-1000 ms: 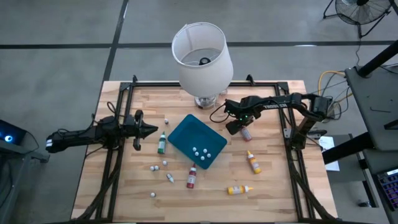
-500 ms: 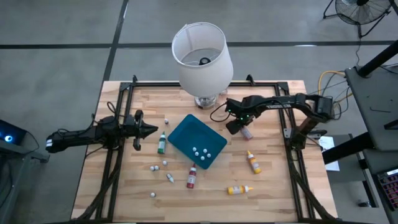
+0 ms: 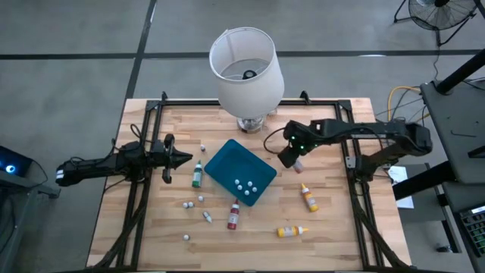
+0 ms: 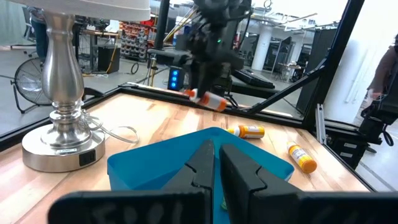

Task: Pick & Place food coloring
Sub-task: Put the large orange food coloring bottle into the blue container

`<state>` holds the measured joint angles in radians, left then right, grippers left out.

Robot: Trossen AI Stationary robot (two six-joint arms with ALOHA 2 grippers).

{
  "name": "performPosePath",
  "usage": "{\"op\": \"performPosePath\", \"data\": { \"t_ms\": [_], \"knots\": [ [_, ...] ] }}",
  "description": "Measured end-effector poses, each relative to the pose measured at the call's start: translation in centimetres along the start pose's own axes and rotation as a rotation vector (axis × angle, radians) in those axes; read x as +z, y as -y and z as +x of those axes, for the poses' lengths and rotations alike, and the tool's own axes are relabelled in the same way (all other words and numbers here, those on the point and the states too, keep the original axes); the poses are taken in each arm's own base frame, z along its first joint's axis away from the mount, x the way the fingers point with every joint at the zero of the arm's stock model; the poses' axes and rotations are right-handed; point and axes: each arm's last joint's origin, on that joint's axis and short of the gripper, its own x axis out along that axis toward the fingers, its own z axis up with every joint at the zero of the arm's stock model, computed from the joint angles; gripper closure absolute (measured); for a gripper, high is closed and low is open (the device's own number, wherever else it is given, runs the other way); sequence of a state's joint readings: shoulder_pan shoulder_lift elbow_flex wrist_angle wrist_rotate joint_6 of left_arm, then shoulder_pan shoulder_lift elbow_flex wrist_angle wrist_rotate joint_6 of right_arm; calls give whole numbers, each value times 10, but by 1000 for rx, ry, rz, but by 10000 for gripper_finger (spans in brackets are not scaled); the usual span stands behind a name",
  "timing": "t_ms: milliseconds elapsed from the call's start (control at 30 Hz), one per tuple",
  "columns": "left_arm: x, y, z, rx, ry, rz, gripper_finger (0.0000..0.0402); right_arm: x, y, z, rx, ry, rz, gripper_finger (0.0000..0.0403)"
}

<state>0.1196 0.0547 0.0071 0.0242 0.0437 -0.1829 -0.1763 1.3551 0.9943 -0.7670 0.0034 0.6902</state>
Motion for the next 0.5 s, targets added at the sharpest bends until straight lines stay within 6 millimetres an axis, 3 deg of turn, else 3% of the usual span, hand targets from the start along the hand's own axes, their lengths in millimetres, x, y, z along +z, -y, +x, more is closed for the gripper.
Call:
{"op": "performPosePath", "data": {
  "t_ms": [200, 500],
  "knots": [
    [0, 0, 0, 0, 0, 0, 402, -6, -24, -13, 123, 121, -68, 304],
    [0, 0, 0, 0, 0, 0, 402, -5, -53, -5, 193, 287, -180, 304]
  ]
}}
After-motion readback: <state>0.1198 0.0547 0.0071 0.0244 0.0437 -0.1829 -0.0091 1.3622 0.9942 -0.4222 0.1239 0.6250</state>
